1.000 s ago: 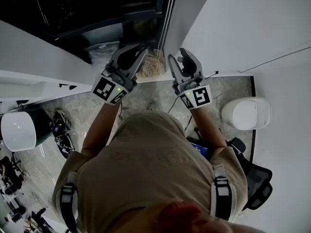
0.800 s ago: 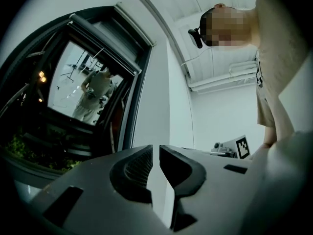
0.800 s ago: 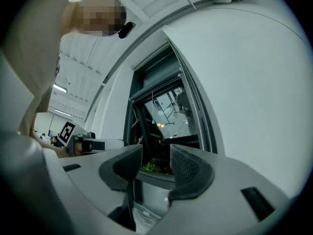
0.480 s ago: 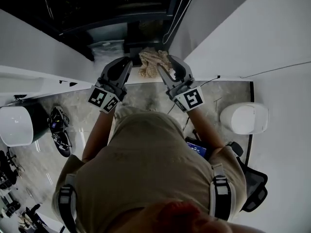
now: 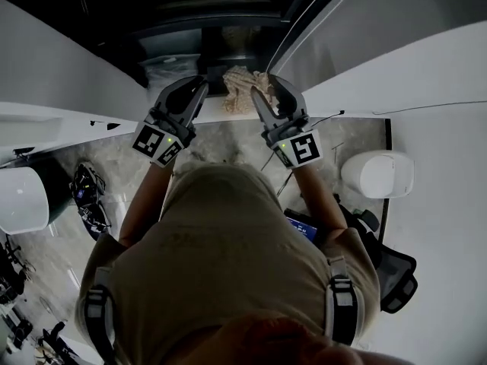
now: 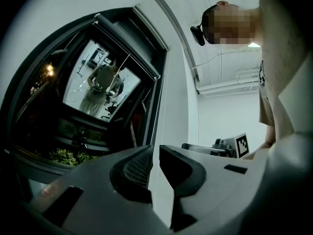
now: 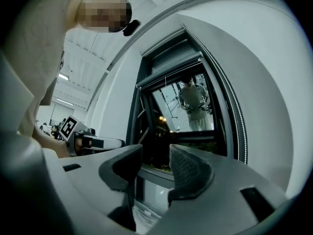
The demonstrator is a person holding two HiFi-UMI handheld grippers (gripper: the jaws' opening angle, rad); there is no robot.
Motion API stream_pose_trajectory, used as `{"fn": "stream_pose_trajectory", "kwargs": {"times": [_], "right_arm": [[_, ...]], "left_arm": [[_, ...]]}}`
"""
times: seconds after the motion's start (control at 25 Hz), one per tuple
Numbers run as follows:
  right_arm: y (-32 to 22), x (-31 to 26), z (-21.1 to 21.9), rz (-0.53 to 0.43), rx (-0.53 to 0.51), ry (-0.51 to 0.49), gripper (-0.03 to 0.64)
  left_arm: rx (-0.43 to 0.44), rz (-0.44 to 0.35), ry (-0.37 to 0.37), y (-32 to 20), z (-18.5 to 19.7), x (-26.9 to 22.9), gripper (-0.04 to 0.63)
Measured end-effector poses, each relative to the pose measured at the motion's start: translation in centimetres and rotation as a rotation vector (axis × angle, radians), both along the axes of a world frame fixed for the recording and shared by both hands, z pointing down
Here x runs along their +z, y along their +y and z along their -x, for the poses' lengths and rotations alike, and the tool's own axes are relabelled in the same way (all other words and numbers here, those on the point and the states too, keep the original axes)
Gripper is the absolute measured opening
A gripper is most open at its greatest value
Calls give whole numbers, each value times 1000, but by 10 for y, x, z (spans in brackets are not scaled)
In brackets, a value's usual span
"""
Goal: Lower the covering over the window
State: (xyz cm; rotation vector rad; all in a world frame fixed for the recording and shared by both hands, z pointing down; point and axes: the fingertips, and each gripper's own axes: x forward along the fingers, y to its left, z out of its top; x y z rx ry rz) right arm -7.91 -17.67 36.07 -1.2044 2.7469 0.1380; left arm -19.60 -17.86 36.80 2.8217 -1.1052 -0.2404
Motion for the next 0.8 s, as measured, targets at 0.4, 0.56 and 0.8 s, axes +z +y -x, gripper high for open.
{"fn": "stream_pose_trajectory", "kwargs": {"times": [0.4,0.56,0.8], "right_arm": [[-4,-2,43,-1,91,31,164],[-2,4,48,19,118,50,164],[-8,2,50,7,136,53,164]], "left_arm": [[92,18,8,-16,41,5,35],[119,24,10,-17,44,10,35],[130,23,6,-21,47,10,35]]}}
